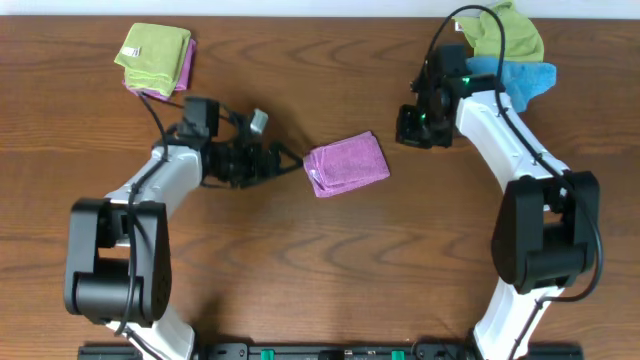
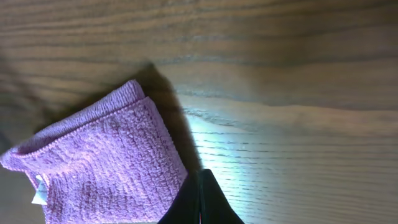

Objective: Fold the cloth
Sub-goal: 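Grasp the folded pink bundle with the left gripper, then carry the pink bundle with the left gripper onto the far-left cloth stack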

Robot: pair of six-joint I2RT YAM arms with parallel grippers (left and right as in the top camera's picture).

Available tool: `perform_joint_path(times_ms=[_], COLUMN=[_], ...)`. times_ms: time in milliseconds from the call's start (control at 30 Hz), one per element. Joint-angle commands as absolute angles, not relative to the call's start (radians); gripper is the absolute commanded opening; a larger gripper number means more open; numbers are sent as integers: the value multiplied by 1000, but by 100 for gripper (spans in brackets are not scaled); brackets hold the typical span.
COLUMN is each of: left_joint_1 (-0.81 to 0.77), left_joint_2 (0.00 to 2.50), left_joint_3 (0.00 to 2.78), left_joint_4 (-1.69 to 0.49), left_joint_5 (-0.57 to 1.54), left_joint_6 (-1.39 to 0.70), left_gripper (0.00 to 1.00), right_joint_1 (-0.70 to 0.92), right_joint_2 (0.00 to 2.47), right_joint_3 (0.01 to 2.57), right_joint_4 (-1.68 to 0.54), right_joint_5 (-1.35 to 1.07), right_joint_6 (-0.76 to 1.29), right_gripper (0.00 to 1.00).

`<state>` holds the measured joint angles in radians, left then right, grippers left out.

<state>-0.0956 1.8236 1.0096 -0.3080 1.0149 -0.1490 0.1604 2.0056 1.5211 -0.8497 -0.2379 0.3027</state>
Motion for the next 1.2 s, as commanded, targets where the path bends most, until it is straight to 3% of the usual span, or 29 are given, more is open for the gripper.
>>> perform_joint_path(times_ms=[0, 167, 433, 1000, 1067, 1133, 1167], left_joint_1=[-112, -154, -212, -242, -242, -242, -241], left_joint_2=[1833, 1856, 1947, 2035, 2035, 2035, 2035], left_joint_3=[960, 894, 894, 895, 895, 895, 895], left_joint_4=[-245, -58, 70, 120, 120, 120, 120], left_joint_5=[1047, 1014, 1002, 931, 931, 919, 912], left_joint_6=[-149, -268, -385, -521, -522, -527, -539], left_gripper=[95, 95, 95, 98, 73, 20, 6], right_joint_1=[155, 159, 191, 328, 320, 303, 296], right_joint_2=[2016, 2031, 2106, 2152, 2152, 2152, 2152], right_joint_3=[1503, 1481, 1481, 1482, 1483, 1488, 1493], right_joint_4=[-822, -769, -729, -665, -671, -689, -701], right_joint_5=[-260, -267, -296, -314, -315, -316, -323], right_joint_6=[314, 347, 390, 415, 416, 416, 415], right_gripper=[1, 2, 2, 2, 1, 1, 1])
